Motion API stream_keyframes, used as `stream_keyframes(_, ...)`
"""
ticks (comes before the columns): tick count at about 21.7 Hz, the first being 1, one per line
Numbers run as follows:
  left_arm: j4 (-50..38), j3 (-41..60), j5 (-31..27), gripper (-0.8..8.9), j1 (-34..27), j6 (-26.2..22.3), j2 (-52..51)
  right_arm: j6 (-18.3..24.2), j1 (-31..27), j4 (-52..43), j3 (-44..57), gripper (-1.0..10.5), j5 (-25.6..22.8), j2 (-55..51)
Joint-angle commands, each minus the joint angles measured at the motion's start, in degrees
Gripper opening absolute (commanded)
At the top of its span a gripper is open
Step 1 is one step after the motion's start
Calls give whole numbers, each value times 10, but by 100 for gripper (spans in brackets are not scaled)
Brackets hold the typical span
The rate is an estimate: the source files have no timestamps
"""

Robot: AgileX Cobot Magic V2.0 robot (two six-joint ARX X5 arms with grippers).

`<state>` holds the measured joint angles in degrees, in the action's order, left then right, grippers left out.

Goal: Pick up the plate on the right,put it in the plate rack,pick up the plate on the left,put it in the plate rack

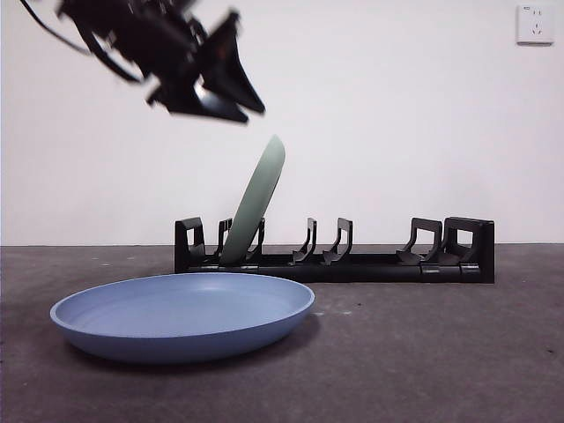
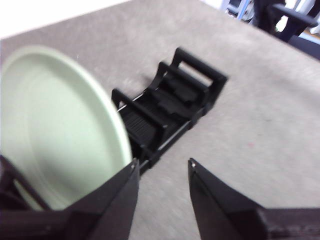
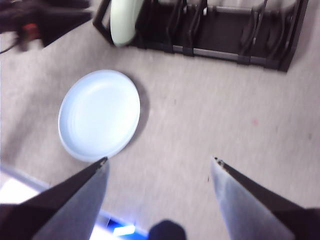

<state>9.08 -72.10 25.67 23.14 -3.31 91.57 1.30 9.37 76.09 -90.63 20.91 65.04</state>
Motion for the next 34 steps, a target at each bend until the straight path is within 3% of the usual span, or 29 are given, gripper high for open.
stream_keyframes(1, 47, 3, 3, 167, -1, -31, -61, 3, 1, -14, 6, 346, 1, 4)
stream_keyframes(7, 213, 3, 2, 181, 2, -127, -270, 2, 9, -33, 6, 346, 57, 47)
stream_keyframes(11, 345, 3, 2, 466, 2, -192, -396, 2, 60, -48, 6, 346, 55, 106)
stream_keyframes(15, 473, 3, -16, 476, 2, -255, -480, -10, 135, -78, 6, 347, 35, 182)
stream_keyframes(22, 578, 3, -140, 482, 34, -275, -539, -43, 238, -148, 7, 347, -52, 338)
stream_keyframes(26, 590, 3, -154, 482, 49, -280, -537, -53, 257, -178, 7, 347, -78, 398)
stream_keyframes(34, 591, 3, -182, 482, 79, -280, -512, -72, 259, -223, 7, 347, -85, 489)
